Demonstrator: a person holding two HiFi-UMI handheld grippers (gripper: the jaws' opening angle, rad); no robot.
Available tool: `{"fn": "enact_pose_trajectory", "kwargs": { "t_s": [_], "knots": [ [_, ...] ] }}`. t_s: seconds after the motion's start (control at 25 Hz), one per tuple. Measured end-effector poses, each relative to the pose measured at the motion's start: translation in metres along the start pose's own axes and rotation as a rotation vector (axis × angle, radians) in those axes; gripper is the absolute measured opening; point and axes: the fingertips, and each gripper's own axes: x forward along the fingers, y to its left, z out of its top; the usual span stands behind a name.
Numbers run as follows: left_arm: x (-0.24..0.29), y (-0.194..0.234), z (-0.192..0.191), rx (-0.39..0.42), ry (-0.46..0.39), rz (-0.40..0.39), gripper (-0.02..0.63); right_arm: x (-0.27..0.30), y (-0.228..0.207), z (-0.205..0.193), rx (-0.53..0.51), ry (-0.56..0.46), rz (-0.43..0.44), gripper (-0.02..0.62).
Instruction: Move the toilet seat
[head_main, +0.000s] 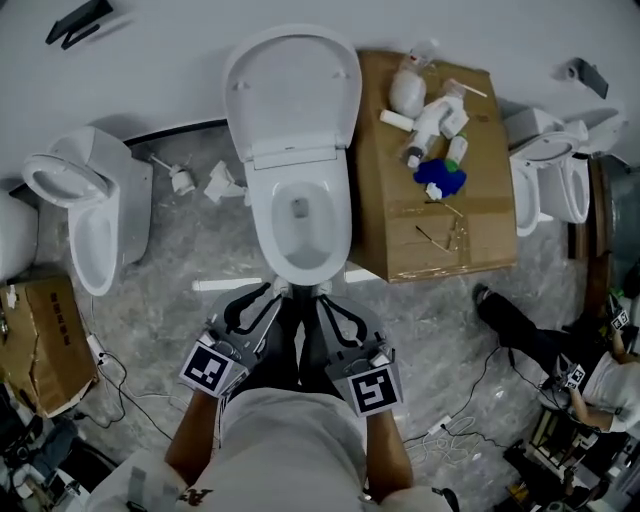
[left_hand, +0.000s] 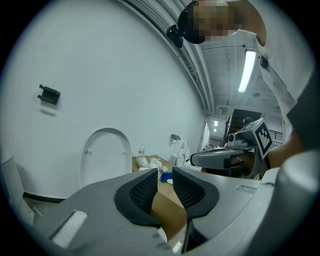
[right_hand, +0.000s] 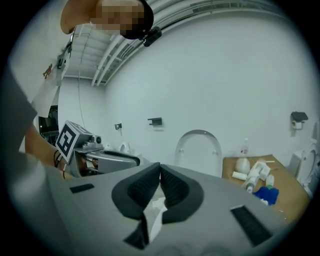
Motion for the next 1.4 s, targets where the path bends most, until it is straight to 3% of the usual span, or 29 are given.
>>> {"fn": "enact_pose_trajectory", "kwargs": {
  "t_s": [0.4,0.52,1.04,1.08,1.4],
  "knots": [
    [0.035,0.014,-0.082,-0.041,0.123,0.009,0.119,0.03,-0.03,-0.085,0.035,0.113,0.051,0.006],
    [0.037,0.02,-0.115,-0.063,0.173,0.014,0.13,0.038,-0.035,-0.113,0.044,0.146,0.07,0.054],
    [0.06,0.049,-0.27,-0.146,0.26,0.068,0.163,0.08,-0.066,-0.266,0.121,0.282,0.027,0.057],
    [0.062,0.052,-0.281,-0.155,0.264,0.077,0.167,0.082,-0.068,-0.277,0.132,0.287,0.024,0.103],
    [0.079,0.075,-0.361,-0.189,0.323,0.106,0.201,0.107,-0.088,-0.356,0.189,0.304,-0.032,0.107]
  ]
}}
